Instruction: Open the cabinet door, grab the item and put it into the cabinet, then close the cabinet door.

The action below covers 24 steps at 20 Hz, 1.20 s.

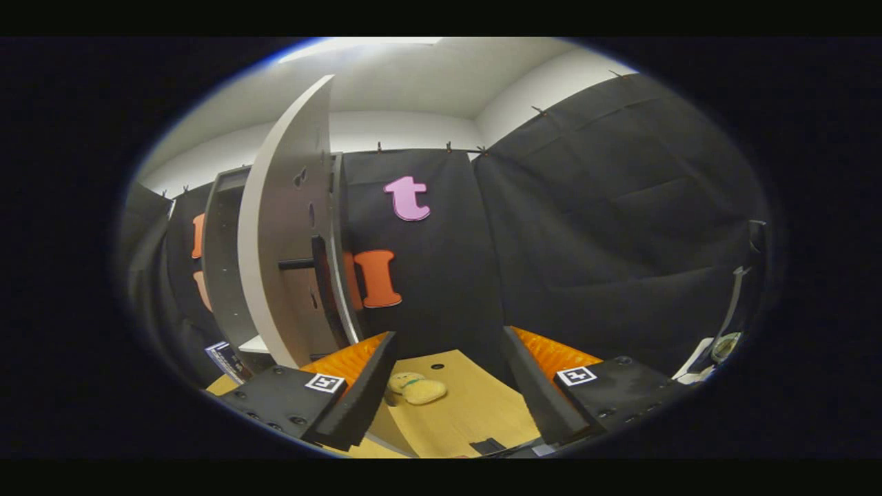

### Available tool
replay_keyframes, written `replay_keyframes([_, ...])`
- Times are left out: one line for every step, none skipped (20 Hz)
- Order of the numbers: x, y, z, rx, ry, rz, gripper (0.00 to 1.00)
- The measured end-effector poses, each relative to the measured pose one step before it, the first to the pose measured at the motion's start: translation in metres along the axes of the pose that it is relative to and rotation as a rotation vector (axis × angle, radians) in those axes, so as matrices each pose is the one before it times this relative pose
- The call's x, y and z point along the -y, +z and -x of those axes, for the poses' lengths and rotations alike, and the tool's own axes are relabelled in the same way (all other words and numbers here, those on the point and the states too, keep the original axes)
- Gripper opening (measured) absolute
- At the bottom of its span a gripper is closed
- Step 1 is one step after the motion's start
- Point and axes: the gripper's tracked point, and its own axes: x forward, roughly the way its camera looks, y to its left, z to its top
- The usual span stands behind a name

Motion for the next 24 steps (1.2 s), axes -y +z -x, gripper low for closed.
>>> replay_keyframes([-0.00329,-0.00122,-0.00379,-0.00602,0.01614,-0.00048,0.96])
replay_keyframes([-0.003,-0.00118,-0.00455,-0.00799,0.01662,0.00076,0.96])
replay_keyframes([-0.00275,-0.00205,-0.00337,-0.00933,0.00779,0.00449,0.96])
replay_keyframes([0.00373,-0.00074,-0.00255,-0.00216,-0.00593,0.01294,0.96])
replay_keyframes([0.00114,-0.00047,-0.00165,-0.00215,-0.00066,0.01068,0.96])
replay_keyframes([-0.00217,0.00473,-0.00105,-0.00302,0.00278,0.00566,0.96])
replay_keyframes([-0.00046,0.00121,0.00093,0.00055,-0.00367,0.00513,0.96])
replay_keyframes([-0.00073,-0.00023,0.00047,0.00117,-0.00649,0.00804,0.95])
replay_keyframes([-0.00226,0.00074,0.00156,0.00578,-0.00651,0.01266,0.94])
replay_keyframes([-0.00343,0.003,0.00067,0.00821,-0.00787,0.02285,0.94])
replay_keyframes([-0.00266,0.00261,0.00345,0.01293,-0.01615,0.02891,0.93])
replay_keyframes([-0.00268,0.00234,0.00233,0.00824,-0.02044,0.03185,0.93])
replay_keyframes([-0.0017,0.00094,0.00236,0.00359,-0.02122,0.02621,0.93])
replay_keyframes([-0.00467,0.00306,0.00414,-0.00272,-0.01728,0.0135,0.92])
replay_keyframes([-0.00594,0.00014,0.00393,-0.00725,-0.01206,-0.00323,0.92])
replay_keyframes([-0.00556,-0.00033,0.0051,-0.00714,-0.01056,-0.01113,0.92])
replay_keyframes([-0.00639,0.00028,0.00418,-0.00529,-0.01256,-0.01214,0.92])
replay_keyframes([-0.00572,0.00044,0.0024,-0.00177,-0.01306,-0.00377,0.92])
replay_keyframes([-0.00694,0.00142,0.00309,-0.00029,-0.01182,0.00602,0.92])
replay_keyframes([-0.00644,-0.00083,0.00432,0.00029,-0.01064,0.00947,0.92])
replay_keyframes([-0.00739,-0.00014,0.00512,0.00059,-0.00699,0.00554,0.92])
replay_keyframes([-0.00944,0.00144,0.00441,0.00261,-0.00451,-0.00232,0.92])
replay_keyframes([-0.00882,0.00017,0.00352,0.00272,-0.00334,-0.00773,0.92])
replay_keyframes([-0.00942,-0.00015,0.00531,0.00178,-0.0005,-0.00315,0.92])
